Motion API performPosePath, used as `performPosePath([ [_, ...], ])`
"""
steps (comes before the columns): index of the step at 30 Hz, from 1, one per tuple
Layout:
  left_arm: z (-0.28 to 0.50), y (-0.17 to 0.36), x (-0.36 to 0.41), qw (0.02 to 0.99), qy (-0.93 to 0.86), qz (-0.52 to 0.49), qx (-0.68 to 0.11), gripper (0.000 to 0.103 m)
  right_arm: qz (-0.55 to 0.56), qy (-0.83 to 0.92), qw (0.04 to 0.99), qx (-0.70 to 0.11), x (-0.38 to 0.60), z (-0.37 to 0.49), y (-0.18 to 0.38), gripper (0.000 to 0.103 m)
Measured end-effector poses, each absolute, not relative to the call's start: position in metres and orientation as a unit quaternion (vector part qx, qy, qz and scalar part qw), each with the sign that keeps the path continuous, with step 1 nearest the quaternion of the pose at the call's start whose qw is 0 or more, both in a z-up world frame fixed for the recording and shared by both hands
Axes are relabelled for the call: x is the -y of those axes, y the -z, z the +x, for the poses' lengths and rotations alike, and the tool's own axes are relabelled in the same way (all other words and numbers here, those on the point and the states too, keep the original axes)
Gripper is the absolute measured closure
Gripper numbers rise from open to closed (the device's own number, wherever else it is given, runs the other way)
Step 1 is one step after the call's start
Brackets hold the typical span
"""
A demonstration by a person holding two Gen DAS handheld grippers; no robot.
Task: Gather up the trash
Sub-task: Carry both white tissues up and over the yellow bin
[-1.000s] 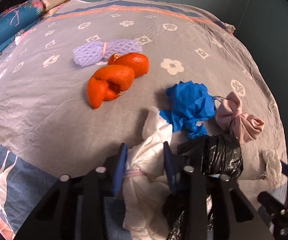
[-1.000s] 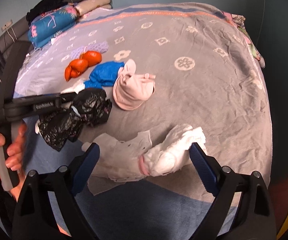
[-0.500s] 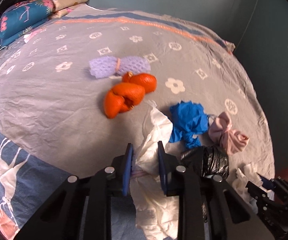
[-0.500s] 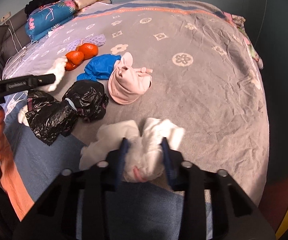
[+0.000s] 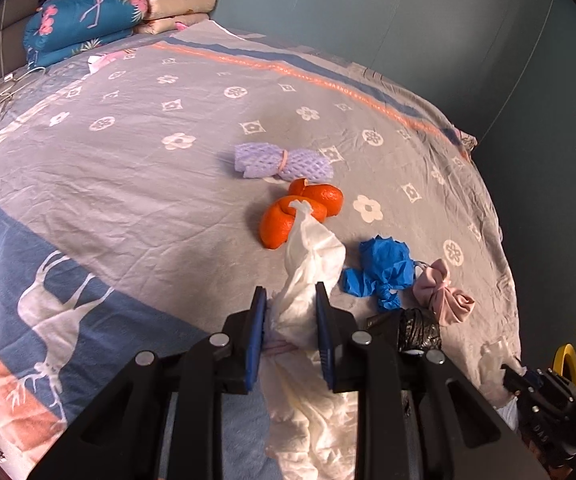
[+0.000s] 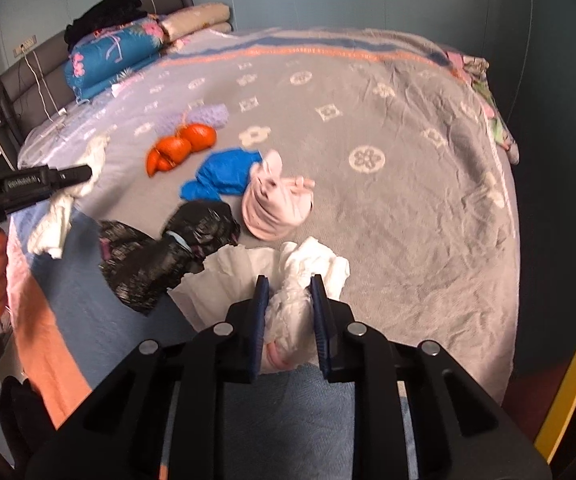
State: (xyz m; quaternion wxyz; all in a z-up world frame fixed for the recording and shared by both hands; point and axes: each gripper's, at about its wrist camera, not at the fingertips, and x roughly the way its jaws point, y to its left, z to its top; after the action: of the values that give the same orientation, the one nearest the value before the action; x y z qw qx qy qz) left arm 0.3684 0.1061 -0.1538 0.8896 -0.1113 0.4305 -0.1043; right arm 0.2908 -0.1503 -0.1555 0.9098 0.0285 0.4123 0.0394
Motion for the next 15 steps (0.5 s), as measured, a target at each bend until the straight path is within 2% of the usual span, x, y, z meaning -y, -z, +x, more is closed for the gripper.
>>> performPosePath([
  [15, 0.323, 0.138, -0.104, 0.895, 0.118, -0.123, -0.413, 0.081, 0.034, -0.063, 0.926, -0.372, 0.157, 0.25, 0.095, 0.082],
])
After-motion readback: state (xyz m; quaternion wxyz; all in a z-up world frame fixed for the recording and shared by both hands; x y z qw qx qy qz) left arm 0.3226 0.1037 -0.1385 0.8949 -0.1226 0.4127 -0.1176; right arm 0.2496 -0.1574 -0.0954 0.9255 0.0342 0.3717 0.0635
